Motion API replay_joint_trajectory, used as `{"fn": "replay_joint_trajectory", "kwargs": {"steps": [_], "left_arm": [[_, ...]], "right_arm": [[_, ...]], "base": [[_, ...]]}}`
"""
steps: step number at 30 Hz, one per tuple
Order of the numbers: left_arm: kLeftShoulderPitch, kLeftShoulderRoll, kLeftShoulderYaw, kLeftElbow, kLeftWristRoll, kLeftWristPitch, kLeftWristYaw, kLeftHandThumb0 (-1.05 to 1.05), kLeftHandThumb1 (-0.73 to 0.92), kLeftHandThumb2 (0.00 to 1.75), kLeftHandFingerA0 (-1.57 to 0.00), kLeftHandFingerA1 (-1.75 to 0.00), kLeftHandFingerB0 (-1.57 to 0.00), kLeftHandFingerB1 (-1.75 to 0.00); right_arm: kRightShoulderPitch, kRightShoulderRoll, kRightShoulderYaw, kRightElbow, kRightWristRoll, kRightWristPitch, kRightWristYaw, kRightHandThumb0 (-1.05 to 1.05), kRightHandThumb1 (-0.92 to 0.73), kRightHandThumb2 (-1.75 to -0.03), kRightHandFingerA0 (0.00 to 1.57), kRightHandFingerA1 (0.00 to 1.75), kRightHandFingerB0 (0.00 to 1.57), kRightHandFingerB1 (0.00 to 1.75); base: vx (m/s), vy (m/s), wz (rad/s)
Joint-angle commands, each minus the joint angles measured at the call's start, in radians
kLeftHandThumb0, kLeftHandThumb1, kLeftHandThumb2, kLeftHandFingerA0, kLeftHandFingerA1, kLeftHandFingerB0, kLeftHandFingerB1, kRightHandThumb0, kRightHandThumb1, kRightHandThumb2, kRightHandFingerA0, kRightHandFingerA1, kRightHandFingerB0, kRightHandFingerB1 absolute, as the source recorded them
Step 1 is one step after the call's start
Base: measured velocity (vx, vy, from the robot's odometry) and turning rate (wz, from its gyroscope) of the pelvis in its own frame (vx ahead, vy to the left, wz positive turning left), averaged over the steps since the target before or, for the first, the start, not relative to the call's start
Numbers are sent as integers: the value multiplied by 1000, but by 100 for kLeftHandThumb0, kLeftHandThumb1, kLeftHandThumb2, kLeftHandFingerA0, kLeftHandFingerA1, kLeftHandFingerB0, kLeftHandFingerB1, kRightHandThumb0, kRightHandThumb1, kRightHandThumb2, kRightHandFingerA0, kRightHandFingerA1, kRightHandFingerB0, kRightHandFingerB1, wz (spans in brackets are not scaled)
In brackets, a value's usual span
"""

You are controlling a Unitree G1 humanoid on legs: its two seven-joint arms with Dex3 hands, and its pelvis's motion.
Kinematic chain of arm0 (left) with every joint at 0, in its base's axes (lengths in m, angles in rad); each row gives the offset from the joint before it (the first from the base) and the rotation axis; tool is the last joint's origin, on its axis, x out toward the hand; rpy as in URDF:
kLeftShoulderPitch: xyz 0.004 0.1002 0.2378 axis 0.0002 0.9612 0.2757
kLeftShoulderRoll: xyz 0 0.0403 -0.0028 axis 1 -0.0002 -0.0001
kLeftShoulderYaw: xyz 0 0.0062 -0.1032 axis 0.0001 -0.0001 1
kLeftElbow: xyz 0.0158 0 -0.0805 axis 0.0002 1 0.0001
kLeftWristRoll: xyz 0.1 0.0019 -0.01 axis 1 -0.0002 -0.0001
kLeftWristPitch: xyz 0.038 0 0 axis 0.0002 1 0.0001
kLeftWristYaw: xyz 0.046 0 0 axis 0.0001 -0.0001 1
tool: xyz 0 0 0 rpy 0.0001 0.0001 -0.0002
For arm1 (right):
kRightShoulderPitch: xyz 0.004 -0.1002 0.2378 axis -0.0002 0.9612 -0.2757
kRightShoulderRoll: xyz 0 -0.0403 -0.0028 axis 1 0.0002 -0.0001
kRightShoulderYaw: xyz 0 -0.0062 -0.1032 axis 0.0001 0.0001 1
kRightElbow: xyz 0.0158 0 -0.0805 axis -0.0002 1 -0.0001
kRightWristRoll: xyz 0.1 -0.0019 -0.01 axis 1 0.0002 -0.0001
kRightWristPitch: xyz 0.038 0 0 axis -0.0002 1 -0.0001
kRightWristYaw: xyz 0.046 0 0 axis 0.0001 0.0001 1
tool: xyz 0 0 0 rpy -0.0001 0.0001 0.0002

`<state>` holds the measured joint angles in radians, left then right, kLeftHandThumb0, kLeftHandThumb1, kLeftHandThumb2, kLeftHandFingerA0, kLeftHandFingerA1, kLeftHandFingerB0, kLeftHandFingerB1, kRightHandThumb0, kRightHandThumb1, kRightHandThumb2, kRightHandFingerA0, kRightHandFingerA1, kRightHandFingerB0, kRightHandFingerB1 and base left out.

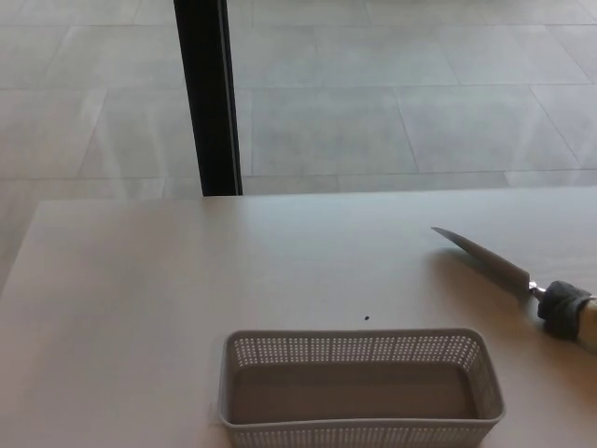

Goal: A garden tool is kept on the righthand side and a container is kept on the lefthand side on a desk infront of the robot. the robot uses its right hand to pick up the garden tool and makes a scooping motion inside the container

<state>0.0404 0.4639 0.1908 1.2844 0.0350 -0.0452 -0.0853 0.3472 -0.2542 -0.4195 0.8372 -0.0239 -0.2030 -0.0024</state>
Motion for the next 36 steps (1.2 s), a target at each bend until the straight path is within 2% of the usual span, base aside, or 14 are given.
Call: {"fn": "replay_joint_trajectory", "kwargs": {"steps": [1, 4, 6, 7, 13, 14, 16, 19, 20, 21, 24, 33, 34, 36], "left_arm": [[-4, 28, 20, 18, -18, -4, -18, -47, 65, 60, -65, -64, -57, -49], [-7, 24, 22, 18, -17, 4, -13, -46, 66, 59, -66, -65, -56, -48], [-7, 20, 30, 23, -23, 3, -10, -42, 65, 59, -65, -65, -57, -49], [-3, 18, 41, 25, -34, 3, -15, -43, 65, 60, -65, -64, -54, -48], [10, 19, 48, 20, -34, -6, -24, -46, 64, 59, -67, -70, -58, -50], [8, 18, 54, 22, -39, -1, -23, -43, 63, 58, -66, -67, -60, -51], [7, 15, 62, 24, -45, 4, -25, -44, 63, 59, -63, -65, -57, -49], [7, 18, 57, 23, -36, -1, -31, -46, 62, 58, -65, -68, -59, -51], [7, 19, 57, 23, -35, -1, -30, -47, 62, 58, -70, -75, -65, -55], [6, 18, 59, 24, -36, -4, -31, -47, 61, 58, -70, -75, -65, -54], [4, 17, 61, 27, -36, 0, -28, -47, 62, 59, -66, -68, -61, -51], [5, 16, 60, 26, -23, 0, -21, -45, 63, 59, -66, -68, -60, -51], [4, 16, 66, 27, -29, 4, -19, -44, 62, 59, -69, -73, -62, -52], [0, 17, 71, 28, -34, 10, -26, -44, 63, 59, -66, -70, -60, -52]], "right_arm": [[-111, -61, -266, -13, 353, 147, 101, -87, -70, -61, 62, 114, 9, 79], [-159, -110, -351, -60, 445, 230, 161, -100, -58, -98, 28, 82, 2, 61], [-198, -157, -387, -93, 475, 282, 172, -97, -75, -61, 4, 97, 0, 65], [-257, -226, -413, -114, 489, 302, 179, -105, -64, -108, 0, 54, 0, 35], [-390, -350, -454, -344, 507, 385, 144, -104, -65, -107, 0, 46, 6, 42], [-415, -367, -450, -365, 502, 394, 143, -104, -73, -63, 0, 63, 0, 62], [-453, -404, -441, -412, 493, 412, 154, -103, -75, -63, 0, 63, 0, 61], [-519, -480, -383, -534, 454, 464, 178, -105, -66, -106, 3, 74, 4, 60], [-556, -510, -353, -547, 439, 482, 191, -44, -22, -93, 3, 57, 3, 55], [-590, -531, -320, -536, 425, 452, 237, -96, -74, -66, 0, 54, 8, 49], [-607, -557, -233, -612, 374, 446, 283, -91, -64, -103, 6, 12, 10, 31], [-624, -607, 111, -785, 135, 376, 319, -82, -56, -100, 3, 26, 6, 19], [-623, -622, 149, -799, 113, 391, 330, -87, -76, -64, 0, 31, 0, 26], [-628, -642, 204, -819, 88, 431, 334, -93, -62, -103, 8, 15, 10, 10]], "base": [[0, 0, 0], [0, 0, 0], [0, 0, 0], [0, 0, 0], [0, 0, 0], [0, 0, 0], [0, 0, 0], [0, 0, 0], [0, 0, 0], [0, 0, 0], [0, 0, 0], [0, 0, 0], [0, 0, 0], [0, 0, 0]]}}
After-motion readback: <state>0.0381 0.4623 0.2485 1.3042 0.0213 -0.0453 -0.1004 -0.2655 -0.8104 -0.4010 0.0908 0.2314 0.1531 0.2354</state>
